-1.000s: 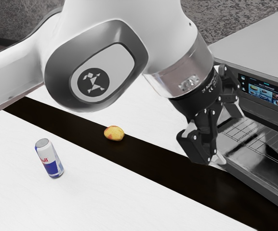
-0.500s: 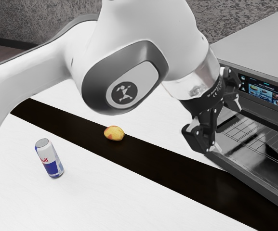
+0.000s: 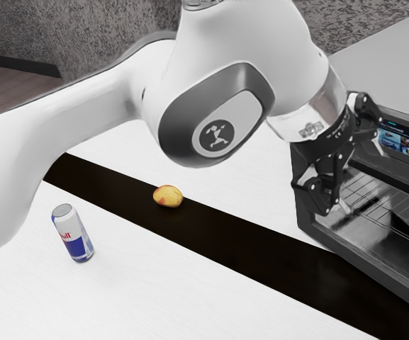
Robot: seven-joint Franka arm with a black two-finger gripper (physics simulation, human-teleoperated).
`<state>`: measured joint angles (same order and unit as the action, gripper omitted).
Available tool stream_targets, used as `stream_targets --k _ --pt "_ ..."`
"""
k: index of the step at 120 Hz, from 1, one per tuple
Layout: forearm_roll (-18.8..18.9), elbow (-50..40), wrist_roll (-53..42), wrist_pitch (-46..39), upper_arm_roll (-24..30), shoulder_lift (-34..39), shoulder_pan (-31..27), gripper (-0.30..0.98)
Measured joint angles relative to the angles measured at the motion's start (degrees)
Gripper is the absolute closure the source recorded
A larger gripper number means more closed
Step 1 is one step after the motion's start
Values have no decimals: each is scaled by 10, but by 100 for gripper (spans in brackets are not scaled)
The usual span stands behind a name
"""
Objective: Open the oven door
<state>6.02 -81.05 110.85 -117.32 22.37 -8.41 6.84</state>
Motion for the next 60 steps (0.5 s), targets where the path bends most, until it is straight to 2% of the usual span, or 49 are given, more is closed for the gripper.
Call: stream_targets --k 46,60 --pt "-2 -1 -29 -27 -9 -24 -1 0" --pt "-17 -18 -35 -34 -23 -21 4 0"
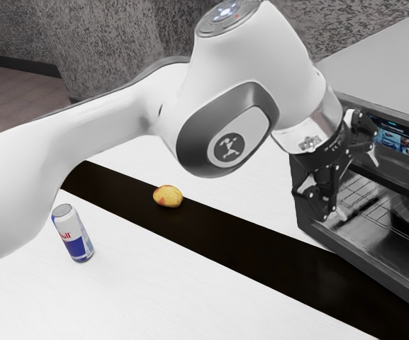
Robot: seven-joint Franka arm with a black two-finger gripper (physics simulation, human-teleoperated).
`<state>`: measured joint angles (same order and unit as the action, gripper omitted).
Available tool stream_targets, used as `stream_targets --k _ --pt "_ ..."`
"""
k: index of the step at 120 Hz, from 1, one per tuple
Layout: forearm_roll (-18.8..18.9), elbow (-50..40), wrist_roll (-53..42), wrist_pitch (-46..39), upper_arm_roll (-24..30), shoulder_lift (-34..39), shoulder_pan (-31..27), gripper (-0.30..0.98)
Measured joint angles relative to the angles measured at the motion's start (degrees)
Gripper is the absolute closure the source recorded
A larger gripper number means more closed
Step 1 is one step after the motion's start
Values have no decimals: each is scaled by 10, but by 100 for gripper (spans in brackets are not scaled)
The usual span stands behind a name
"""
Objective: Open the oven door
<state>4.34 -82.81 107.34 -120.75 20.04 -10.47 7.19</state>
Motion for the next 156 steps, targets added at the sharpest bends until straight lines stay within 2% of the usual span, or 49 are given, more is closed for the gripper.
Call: stream_targets --k 22,60,92,103,113,122,128,134,141,145,156 --pt "-26 -33 -7 -7 -14 11 0 0" --pt "-49 -195 -14 -40 -32 144 -5 0" --pt "-99 -322 -18 -75 -28 249 -35 0" --pt "-119 -366 -18 -86 8 309 -80 0" --pt "-157 -404 -20 -90 91 400 -171 0" --pt "-179 -385 -19 -78 110 411 -197 0" --pt "-185 -307 -8 -30 88 385 -201 0" --pt "-188 -234 11 38 27 352 -182 0" --pt "-182 -204 33 108 -115 324 -84 0" --pt "-169 -199 45 141 -171 306 -49 0" --pt "-137 -198 75 204 -223 275 -8 0"
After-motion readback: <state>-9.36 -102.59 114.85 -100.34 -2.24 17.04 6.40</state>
